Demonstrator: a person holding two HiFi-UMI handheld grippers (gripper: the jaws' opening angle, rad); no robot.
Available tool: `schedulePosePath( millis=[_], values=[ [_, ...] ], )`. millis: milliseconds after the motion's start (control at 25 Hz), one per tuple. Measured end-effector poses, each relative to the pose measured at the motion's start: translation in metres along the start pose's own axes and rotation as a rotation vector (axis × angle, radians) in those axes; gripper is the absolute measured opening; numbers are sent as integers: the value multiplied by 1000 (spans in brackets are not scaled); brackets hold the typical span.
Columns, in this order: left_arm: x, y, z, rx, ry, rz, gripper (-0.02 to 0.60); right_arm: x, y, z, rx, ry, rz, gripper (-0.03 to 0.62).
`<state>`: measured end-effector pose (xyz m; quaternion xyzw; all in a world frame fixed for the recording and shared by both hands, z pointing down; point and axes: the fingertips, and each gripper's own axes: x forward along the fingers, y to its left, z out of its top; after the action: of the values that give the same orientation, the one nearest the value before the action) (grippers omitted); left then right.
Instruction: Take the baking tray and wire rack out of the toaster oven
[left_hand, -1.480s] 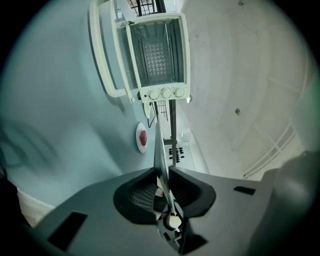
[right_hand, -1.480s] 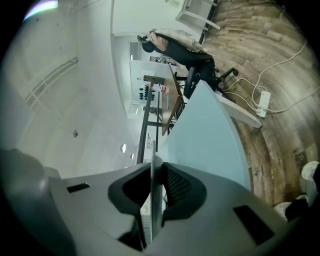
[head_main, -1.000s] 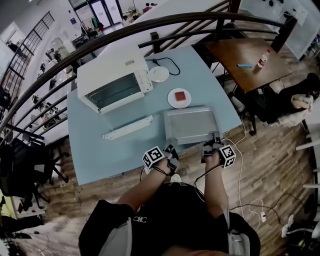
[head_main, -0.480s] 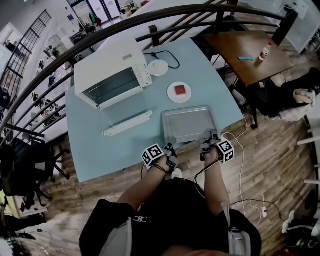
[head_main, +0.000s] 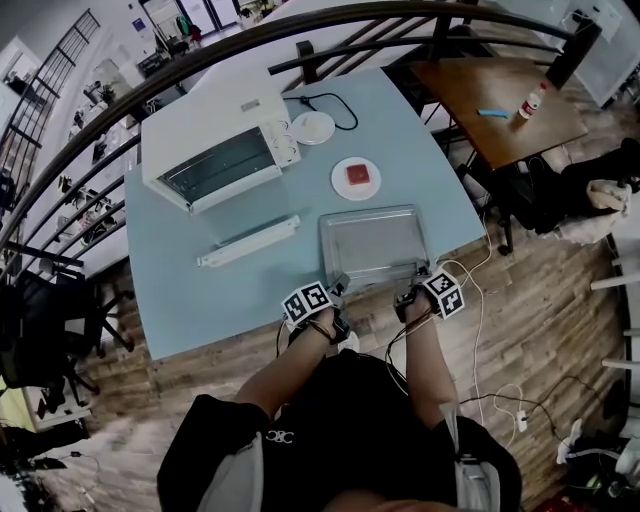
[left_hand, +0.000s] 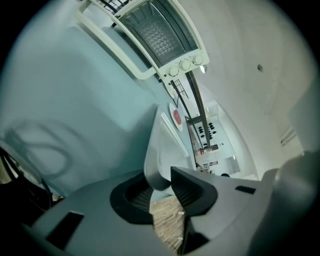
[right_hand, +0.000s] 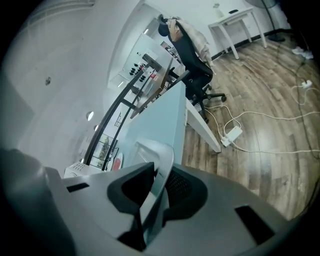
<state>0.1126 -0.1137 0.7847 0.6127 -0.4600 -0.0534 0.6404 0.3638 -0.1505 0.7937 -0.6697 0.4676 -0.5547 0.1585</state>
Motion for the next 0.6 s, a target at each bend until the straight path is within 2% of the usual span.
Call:
schedulePosePath(
  millis=[120, 200, 320, 480, 600],
  values=[
    [3, 2, 3, 65, 5, 41, 129, 2, 2, 1, -68, -3, -12, 72],
    [3, 5, 3, 143, 21, 81, 154, 2, 1, 0, -112, 2, -24, 85],
    [3, 7, 4, 269, 35, 121, 187, 3, -2, 0, -140, 3, -30, 92],
    [3, 7, 8, 371, 34, 154, 208, 7, -4, -1, -168, -3, -55, 102],
    [3, 9, 8, 457, 41, 183, 216, 7, -16, -1, -222, -3, -128, 168]
  ],
)
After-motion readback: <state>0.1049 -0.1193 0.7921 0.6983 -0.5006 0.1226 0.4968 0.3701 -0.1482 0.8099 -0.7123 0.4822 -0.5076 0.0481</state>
